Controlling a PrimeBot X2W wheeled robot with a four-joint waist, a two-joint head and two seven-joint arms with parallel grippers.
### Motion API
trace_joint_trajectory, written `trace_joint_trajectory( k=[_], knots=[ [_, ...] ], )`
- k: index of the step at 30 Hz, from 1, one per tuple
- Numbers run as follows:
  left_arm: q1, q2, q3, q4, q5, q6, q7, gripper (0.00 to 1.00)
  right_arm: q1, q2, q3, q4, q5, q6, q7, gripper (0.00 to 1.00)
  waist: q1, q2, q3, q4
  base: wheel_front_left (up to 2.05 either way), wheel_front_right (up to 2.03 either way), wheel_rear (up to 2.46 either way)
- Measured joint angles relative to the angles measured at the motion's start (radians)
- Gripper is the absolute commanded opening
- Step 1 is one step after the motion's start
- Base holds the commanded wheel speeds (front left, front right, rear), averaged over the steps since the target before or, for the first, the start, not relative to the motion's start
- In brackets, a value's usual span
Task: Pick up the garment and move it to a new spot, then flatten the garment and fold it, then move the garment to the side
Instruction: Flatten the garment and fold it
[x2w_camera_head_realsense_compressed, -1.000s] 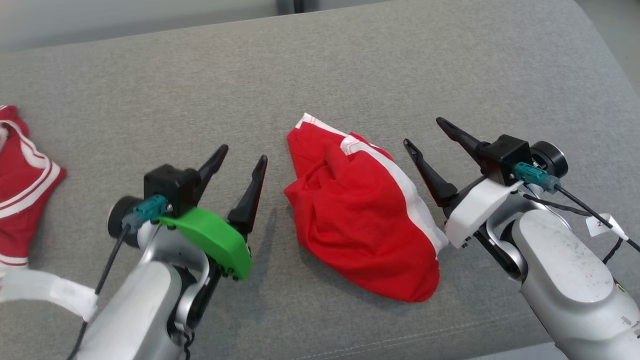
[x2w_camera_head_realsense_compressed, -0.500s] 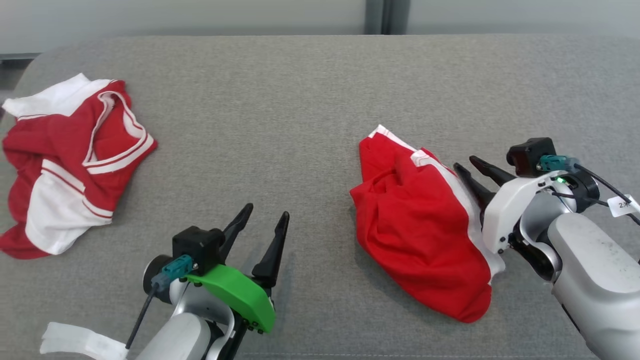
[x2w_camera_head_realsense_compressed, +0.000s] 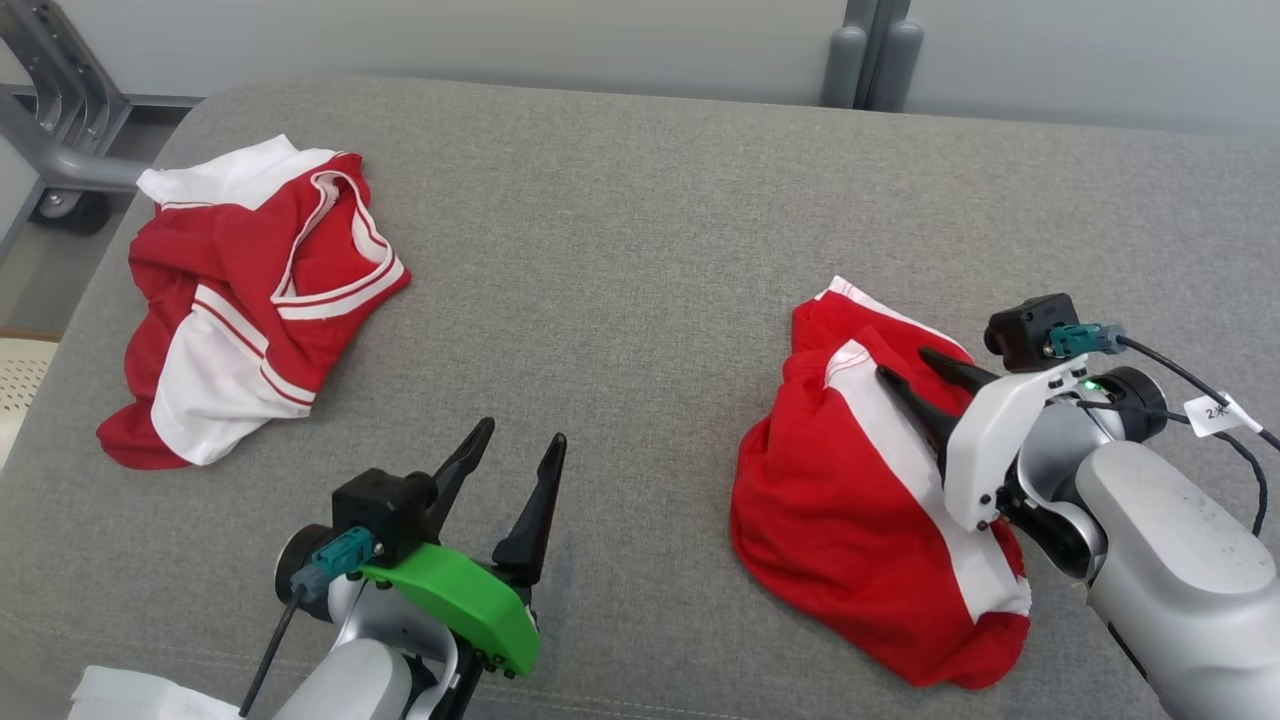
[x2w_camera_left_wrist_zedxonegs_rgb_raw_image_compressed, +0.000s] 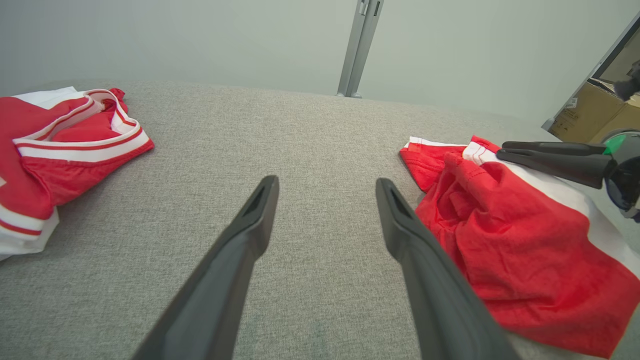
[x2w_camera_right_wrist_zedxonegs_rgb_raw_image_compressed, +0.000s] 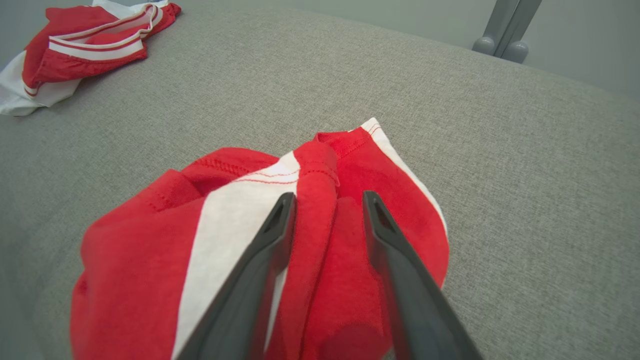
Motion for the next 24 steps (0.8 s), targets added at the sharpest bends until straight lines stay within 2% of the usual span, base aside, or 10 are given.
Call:
trace_joint_trajectory(
  k=[3, 5, 6, 11, 18, 22, 24],
  knots=[
    [0.001, 0.006, 0.003, 0.0, 0.0, 0.0, -0.003, 1.0, 0.0, -0.004, 0.016, 0.001, 0.016, 0.0, 0.018, 0.53, 0.0, 0.0, -0.001, -0.003, 0.0, 0.0, 0.0],
    [0.001, 0.006, 0.004, 0.001, 0.0, 0.0, -0.003, 1.0, 0.0, -0.01, 0.027, 0.002, 0.024, 0.0, 0.026, 0.59, 0.0, 0.0, 0.001, -0.005, 0.0, 0.0, 0.0],
    [0.001, 0.006, 0.004, 0.001, 0.0, 0.0, -0.004, 1.0, 0.0, -0.014, 0.035, 0.001, 0.024, 0.0, 0.026, 0.71, 0.0, 0.0, 0.002, -0.006, 0.0, 0.0, 0.0],
    [0.001, 0.011, 0.005, 0.003, 0.0, 0.0, -0.009, 1.0, -0.008, -0.04, 0.048, -0.026, 0.021, 0.0, 0.02, 0.86, 0.0, 0.0, 0.003, -0.007, 0.0, 0.0, 0.0],
    [0.001, 0.012, 0.004, 0.012, 0.0, 0.0, -0.012, 1.0, -0.035, -0.045, 0.086, -0.074, 0.022, 0.0, 0.014, 0.85, 0.0, 0.0, 0.0, -0.007, 0.0, 0.0, 0.0],
    [0.002, 0.012, 0.004, 0.014, 0.0, 0.0, -0.012, 1.0, -0.043, -0.044, 0.113, -0.081, 0.036, 0.0, 0.02, 0.78, 0.0, 0.0, -0.001, -0.005, 0.0, 0.0, 0.0],
    [0.002, 0.01, 0.001, 0.013, 0.0, 0.0, -0.012, 1.0, -0.042, -0.046, 0.117, -0.078, 0.043, 0.0, 0.029, 0.7, 0.0, 0.0, 0.003, -0.003, 0.0, 0.0, 0.0]
  ],
)
